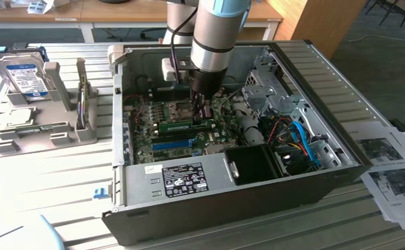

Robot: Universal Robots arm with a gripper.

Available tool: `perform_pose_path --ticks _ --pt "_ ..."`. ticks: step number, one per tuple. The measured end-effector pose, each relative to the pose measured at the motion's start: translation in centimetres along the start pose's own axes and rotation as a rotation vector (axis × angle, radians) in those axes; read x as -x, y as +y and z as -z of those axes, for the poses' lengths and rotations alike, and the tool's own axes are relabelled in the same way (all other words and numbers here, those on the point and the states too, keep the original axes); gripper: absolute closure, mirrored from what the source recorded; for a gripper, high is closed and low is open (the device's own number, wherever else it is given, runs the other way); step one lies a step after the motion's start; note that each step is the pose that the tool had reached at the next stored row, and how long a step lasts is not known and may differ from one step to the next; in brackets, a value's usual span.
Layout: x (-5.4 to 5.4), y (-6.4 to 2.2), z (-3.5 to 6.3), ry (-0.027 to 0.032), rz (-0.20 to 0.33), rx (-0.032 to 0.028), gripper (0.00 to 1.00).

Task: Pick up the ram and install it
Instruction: 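Insert the ram into the slot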

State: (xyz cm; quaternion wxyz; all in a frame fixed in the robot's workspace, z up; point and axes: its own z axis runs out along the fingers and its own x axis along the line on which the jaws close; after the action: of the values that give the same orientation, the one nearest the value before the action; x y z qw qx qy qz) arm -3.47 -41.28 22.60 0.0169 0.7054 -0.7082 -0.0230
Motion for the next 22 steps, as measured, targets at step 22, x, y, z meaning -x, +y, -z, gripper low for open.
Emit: perform_pose_path --ticks 22 --pt "0.0 0.02 0.34 0.0004 0.0 0.0 0.82"
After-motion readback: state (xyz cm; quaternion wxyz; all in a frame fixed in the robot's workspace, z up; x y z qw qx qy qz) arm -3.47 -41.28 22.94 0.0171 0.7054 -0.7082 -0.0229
